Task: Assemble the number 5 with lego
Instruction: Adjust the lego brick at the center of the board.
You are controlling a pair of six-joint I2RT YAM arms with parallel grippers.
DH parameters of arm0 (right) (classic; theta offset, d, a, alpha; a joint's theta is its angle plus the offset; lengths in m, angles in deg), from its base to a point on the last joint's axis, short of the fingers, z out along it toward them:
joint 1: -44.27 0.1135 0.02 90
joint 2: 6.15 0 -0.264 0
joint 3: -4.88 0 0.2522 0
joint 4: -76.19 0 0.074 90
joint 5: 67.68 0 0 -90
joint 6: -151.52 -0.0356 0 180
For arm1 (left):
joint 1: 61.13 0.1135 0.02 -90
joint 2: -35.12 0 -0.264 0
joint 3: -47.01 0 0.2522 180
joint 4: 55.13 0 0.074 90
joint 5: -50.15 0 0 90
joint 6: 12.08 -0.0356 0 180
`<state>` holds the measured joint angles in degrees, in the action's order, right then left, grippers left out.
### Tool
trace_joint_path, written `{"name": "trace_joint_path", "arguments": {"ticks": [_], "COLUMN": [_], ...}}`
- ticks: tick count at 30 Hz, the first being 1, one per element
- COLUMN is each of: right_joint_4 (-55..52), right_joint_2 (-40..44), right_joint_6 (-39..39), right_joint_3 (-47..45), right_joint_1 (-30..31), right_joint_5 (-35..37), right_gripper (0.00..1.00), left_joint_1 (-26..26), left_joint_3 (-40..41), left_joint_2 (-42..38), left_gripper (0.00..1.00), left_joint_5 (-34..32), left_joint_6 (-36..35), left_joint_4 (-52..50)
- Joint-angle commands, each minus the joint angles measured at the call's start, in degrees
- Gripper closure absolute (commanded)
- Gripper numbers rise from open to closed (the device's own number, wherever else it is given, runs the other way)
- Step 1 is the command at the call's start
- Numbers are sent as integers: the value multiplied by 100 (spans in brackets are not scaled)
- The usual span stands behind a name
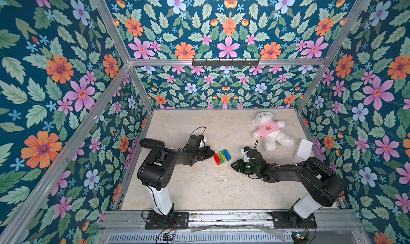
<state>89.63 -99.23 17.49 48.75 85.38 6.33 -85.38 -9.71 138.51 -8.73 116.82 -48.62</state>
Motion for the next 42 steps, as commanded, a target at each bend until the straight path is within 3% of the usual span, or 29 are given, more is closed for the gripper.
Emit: {"name": "trace_joint_path", "arguments": {"ticks": [1,12,23,30,38,41,42], "right_joint_4": [88,-187,-470,-548,-1154,-1464,-1637], "right_joint_2": [86,571,1028,1211,1706,2130,2300], "right_joint_6": [-44,-43,113,159,554,821,905], "right_joint_3": [-137,-399,-590,-697,-620,-562,-498], "right_joint_1": [-6,-175,-458,-524,-524,-524,-524], "right_joint_5": [157,419,534,568,782,1084,1272], "right_gripper": [66,65,65,65,63,56,52], "left_joint_1": [-102,-579,-1134,-1593,-1448,-1319,-1306], "left_joint_3": [203,510,1374,1332,1430,1404,1336], "left_joint_2": [-123,-303,-818,-803,-1555,-2272,-2541], "left_gripper": [85,85,85,85,84,78,71], "left_joint_5": [-52,-284,-764,-1003,-1671,-2252,-2551], "left_joint_6": [-25,174,895,1150,923,722,591], "left_joint_4": [11,91,517,663,-458,-1153,-1449]}}
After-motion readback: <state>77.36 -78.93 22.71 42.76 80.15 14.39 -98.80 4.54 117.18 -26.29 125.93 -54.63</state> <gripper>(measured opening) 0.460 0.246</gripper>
